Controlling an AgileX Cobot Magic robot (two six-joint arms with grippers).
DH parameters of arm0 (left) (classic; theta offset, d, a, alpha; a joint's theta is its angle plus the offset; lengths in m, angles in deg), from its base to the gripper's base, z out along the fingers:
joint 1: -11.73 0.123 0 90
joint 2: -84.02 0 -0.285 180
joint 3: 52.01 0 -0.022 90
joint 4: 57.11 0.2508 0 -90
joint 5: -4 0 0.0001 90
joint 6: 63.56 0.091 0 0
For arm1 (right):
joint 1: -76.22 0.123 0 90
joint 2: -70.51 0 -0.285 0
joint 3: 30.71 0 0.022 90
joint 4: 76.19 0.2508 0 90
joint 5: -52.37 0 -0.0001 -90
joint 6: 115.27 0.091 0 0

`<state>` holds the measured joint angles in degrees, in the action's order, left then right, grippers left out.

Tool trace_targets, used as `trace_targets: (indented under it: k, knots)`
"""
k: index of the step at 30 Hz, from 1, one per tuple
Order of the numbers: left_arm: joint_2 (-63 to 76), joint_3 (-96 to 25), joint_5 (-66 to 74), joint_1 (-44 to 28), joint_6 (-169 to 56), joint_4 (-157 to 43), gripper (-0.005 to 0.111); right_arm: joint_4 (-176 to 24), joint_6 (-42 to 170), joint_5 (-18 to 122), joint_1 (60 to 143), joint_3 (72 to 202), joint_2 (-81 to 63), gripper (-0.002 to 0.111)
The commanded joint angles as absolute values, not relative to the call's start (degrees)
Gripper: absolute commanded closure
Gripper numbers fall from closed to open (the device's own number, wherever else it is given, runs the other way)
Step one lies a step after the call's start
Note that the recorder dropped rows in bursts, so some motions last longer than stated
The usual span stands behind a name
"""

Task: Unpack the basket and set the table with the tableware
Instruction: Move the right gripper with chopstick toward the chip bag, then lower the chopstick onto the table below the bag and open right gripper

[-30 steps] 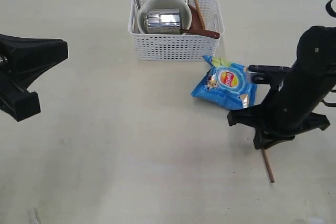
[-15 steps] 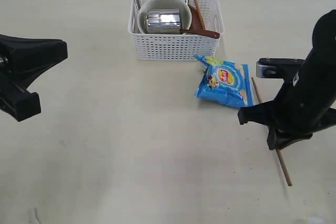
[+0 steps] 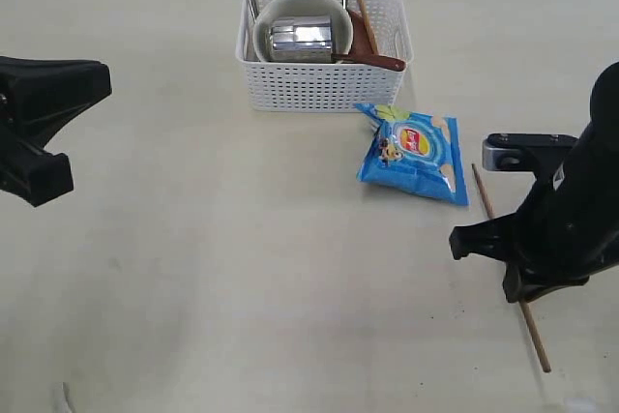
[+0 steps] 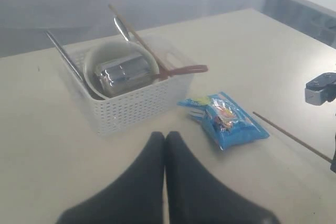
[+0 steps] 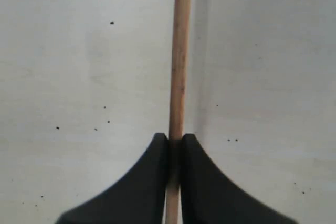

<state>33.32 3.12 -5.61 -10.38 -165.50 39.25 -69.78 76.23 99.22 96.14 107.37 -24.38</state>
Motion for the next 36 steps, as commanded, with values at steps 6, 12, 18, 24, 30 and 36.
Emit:
trace_targets:
  k: [6, 12, 18, 24, 30, 36]
  knots:
    - [33.6, 3.49, -4.47, -10.81, -165.3, 38.84, 0.107, -68.59, 75.06, 98.8, 96.34, 107.08, -23.84, 0.109]
    - [33.6, 3.49, -4.45, -10.81, -165.03, 38.84, 0.107, -66.97, 74.08, 99.14, 96.48, 107.08, -23.84, 0.109]
    - [33.6, 3.49, -4.45, -10.81, -165.03, 38.84, 0.107, -64.46, 71.86, 98.03, 96.48, 107.08, -23.84, 0.109]
    - [33.6, 3.49, -4.45, -10.81, -165.03, 38.84, 0.107, -62.69, 71.35, 101.79, 96.48, 106.99, -23.84, 0.109]
    - [33.6, 3.49, -4.45, -10.81, -164.88, 38.84, 0.107, -62.69, 71.35, 105.35, 96.48, 106.99, -23.84, 0.109]
    - [33.6, 3.49, -4.45, -10.81, -164.88, 38.84, 0.107, -62.55, 72.96, 106.92, 102.37, 106.99, -21.04, 0.109]
